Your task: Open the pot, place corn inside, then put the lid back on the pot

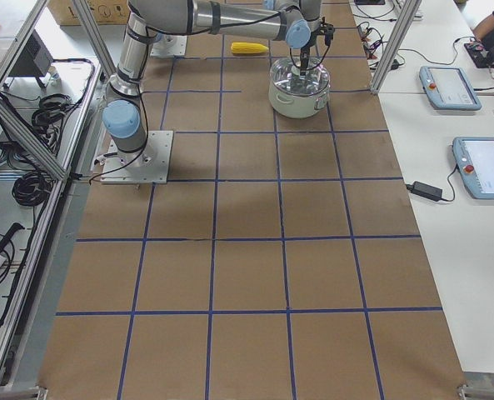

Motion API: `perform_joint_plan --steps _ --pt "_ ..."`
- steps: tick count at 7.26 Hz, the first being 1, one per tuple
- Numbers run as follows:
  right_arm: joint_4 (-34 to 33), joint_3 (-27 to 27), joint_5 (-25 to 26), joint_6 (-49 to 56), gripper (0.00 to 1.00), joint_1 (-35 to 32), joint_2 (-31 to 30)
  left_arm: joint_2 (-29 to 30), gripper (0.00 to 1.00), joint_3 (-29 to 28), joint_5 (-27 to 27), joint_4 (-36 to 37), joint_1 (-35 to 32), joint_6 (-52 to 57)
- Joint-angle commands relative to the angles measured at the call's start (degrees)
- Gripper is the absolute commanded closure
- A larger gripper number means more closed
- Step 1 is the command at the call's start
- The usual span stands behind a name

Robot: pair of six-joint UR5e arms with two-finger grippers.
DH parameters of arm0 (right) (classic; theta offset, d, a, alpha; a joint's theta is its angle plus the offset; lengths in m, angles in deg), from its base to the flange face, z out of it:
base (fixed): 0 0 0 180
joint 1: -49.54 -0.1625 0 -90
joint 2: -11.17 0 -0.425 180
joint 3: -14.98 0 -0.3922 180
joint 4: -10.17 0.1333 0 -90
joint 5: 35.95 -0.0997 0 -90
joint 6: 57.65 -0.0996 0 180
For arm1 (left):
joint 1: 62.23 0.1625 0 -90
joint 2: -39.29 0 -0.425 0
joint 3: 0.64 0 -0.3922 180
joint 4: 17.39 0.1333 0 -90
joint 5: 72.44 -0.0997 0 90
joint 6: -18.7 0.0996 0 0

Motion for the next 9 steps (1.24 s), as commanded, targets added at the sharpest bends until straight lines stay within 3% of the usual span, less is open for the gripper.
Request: perform_joint_plan --steps 1,2,5,7,9 --pt "0.47 0.00 0.12 0.12 0.54 0.00 -0.08 0.00 0.00 -0.01 0.00 0.07 0.00 0.00" --pt "0.56 0.09 0.12 0.12 0.59 0.00 -0.17 0.00 0.00 -0.01 0.00 -0.02 0.00 0.00" --pt "4.05 0.27 -0.06 0.21 0.62 0.00 -3.41 0.00 0.00 -0.01 0.00 -0.02 0.00 0.00" --pt "8.62 0.79 0.03 0.64 0.62 0.26 -7.10 0.00 0.00 -0.01 0.00 -0.02 0.00 0.00" --pt "17.22 1.94 0.56 2.22 0.62 2.10 -12.62 -0.17 0.00 1.12 0.00 0.07 0.00 0.00"
